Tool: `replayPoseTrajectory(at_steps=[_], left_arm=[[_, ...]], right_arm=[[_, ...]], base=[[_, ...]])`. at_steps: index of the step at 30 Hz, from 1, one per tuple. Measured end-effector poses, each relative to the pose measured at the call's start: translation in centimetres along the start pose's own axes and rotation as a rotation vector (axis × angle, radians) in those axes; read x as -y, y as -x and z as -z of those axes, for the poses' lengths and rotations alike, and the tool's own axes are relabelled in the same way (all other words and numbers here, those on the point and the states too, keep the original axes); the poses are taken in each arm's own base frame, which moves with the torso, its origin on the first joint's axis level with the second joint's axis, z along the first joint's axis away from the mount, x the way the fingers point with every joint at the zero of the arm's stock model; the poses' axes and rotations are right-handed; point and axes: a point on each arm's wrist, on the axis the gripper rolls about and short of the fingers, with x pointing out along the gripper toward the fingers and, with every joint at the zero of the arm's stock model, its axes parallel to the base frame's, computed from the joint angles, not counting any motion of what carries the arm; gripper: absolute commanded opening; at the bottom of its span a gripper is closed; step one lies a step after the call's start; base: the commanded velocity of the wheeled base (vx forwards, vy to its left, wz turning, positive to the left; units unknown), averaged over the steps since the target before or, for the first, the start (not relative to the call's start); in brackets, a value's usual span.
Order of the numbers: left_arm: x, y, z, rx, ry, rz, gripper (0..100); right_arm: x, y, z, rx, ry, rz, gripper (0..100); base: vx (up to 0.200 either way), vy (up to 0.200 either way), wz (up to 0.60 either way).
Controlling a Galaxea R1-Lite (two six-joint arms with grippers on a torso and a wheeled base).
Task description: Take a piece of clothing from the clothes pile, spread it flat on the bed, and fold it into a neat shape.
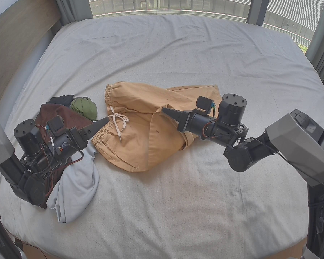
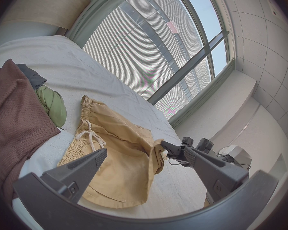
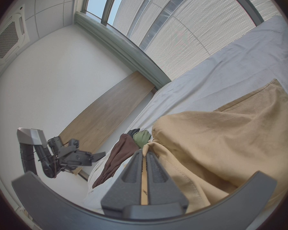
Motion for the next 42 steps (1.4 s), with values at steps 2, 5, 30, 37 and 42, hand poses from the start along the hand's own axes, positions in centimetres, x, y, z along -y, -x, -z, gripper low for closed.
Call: replayPoseTrajectory(at_steps=[2, 5, 30, 37, 42], left_arm=[[-0.1, 0.0, 0.1, -0.001, 0.001, -0.001, 100], [-0.1, -0.1, 0.2, -0.004, 0.002, -0.003, 100], [-0.2, -0.3, 0.6, -0.018, 0.008, -0.002, 100], [-0.2, -0.3, 0.6, -0.018, 0.007, -0.002, 100], [-0.2, -0.3, 0.7, -0.019, 0.007, -0.002, 100]], right_arm=[[0.5, -0.7, 0.1, 0.012, -0.01, 0.015, 0], [1.2, -1.7, 0.4, 0.038, -0.015, 0.043, 0], [2.2, -2.5, 0.0, 0.138, -0.018, 0.143, 100], [1.1, -0.6, -0.9, 0.104, -0.007, 0.176, 100], [0.9, 1.1, -1.1, 0.074, 0.025, 0.209, 100]], base=[[0.0, 0.0, 0.0], [0.0, 0.0, 0.0], [0.0, 0.0, 0.0], [0.0, 0.0, 0.0], [0.0, 0.0, 0.0]])
